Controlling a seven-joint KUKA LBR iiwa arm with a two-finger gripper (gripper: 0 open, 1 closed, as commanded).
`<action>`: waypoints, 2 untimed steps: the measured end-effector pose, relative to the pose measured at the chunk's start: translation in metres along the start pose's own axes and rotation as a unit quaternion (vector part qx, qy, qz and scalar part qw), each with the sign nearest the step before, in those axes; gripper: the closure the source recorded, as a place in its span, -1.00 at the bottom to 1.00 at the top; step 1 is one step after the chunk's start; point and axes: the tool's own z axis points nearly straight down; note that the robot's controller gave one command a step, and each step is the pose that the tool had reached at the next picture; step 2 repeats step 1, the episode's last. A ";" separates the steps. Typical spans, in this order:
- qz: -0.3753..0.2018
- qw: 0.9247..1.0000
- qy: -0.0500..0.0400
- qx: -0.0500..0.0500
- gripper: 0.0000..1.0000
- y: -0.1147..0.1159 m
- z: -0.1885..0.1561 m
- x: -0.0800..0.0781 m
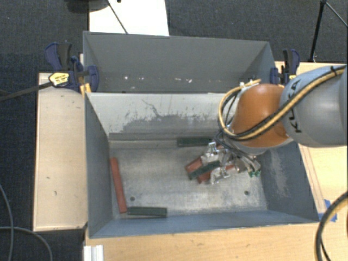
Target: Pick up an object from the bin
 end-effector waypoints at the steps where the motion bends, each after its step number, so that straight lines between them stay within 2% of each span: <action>1: -0.019 1.000 0.011 -0.004 1.00 0.000 -0.167 -0.023; 2: -0.019 1.000 0.011 -0.004 1.00 0.000 -0.167 -0.023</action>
Offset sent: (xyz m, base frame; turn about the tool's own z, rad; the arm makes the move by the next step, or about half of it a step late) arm 0.0000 0.0000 0.0000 0.0000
